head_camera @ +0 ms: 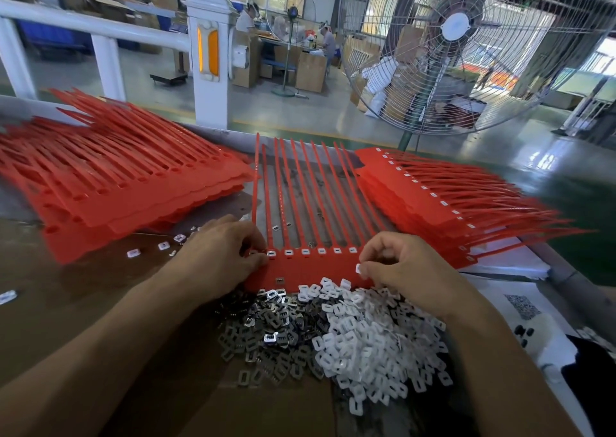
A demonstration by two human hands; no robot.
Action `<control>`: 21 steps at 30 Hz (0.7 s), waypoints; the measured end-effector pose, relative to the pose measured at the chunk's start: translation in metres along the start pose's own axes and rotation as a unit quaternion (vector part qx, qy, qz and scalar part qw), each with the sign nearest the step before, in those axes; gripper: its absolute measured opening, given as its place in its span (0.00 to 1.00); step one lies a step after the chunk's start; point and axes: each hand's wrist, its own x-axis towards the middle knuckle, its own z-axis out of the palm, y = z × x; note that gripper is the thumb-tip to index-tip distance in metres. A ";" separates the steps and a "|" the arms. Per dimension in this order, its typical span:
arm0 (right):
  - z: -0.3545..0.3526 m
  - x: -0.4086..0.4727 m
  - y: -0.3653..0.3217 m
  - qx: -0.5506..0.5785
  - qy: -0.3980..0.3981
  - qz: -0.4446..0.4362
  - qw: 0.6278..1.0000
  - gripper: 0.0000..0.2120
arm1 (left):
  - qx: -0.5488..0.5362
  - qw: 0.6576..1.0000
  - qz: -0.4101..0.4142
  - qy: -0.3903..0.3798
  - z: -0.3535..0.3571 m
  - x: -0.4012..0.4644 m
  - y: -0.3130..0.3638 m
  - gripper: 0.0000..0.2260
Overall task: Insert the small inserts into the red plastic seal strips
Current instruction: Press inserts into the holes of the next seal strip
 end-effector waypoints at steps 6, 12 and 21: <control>-0.003 0.006 0.012 0.067 0.159 0.019 0.985 0.08 | 0.003 1.000 0.001 -0.003 0.000 -0.001 -0.001 0.07; -0.014 0.008 0.026 0.082 0.228 0.069 0.968 0.05 | -0.003 1.000 0.005 0.004 0.001 0.000 -0.002 0.07; -0.011 0.015 0.038 0.020 0.281 0.108 0.953 0.07 | -0.004 1.000 0.006 0.006 0.002 0.001 -0.002 0.07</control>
